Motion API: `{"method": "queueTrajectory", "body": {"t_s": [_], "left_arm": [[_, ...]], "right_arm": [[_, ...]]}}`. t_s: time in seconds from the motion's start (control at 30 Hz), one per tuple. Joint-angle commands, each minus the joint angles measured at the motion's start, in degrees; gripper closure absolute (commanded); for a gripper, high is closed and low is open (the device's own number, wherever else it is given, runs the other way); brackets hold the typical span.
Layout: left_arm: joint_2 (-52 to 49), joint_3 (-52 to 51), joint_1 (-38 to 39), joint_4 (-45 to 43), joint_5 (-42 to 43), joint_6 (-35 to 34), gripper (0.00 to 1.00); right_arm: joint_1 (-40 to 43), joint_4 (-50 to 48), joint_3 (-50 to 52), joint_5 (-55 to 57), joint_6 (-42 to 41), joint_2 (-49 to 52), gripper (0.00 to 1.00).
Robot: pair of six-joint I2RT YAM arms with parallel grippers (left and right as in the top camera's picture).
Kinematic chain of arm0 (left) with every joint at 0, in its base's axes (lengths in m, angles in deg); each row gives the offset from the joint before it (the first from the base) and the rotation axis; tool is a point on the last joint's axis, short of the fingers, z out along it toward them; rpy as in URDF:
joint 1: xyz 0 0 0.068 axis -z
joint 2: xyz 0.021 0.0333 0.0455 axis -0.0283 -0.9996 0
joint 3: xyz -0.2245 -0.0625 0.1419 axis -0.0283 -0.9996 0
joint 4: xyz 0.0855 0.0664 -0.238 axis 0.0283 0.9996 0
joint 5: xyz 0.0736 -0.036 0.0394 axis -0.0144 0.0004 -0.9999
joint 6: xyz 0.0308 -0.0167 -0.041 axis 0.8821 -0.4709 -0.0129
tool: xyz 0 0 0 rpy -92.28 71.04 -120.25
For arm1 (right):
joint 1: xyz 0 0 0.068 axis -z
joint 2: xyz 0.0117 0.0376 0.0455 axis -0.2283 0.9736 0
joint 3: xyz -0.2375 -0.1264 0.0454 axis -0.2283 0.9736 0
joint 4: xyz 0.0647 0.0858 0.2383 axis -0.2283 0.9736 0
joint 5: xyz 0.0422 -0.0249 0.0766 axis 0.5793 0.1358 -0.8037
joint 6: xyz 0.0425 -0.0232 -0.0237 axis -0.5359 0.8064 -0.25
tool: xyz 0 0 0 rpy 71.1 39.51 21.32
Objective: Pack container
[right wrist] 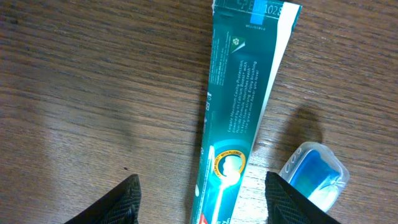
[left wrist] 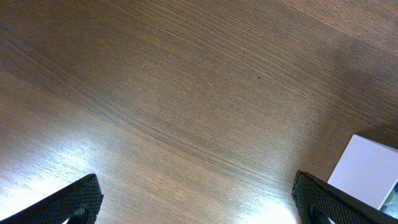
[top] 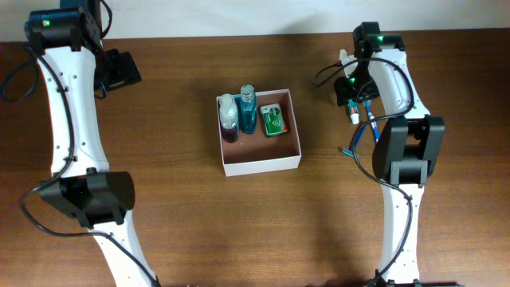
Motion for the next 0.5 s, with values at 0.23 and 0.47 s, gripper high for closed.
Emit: {"method": "queueTrajectory", "body": {"t_s": [0.23,0.47], "left_arm": [[0.5,-0.2,-0.2,0.0,0.0,0.5,0.01],[0.5,-0.2,-0.2,0.0,0.0,0.5,0.01]], "right_arm": [[-0.1,-2.3,3.6,0.9,-0.9,1.0,0.42],[-0.1,-3.6,5.1,0.9,-1.0,1.0,0.50]]}}
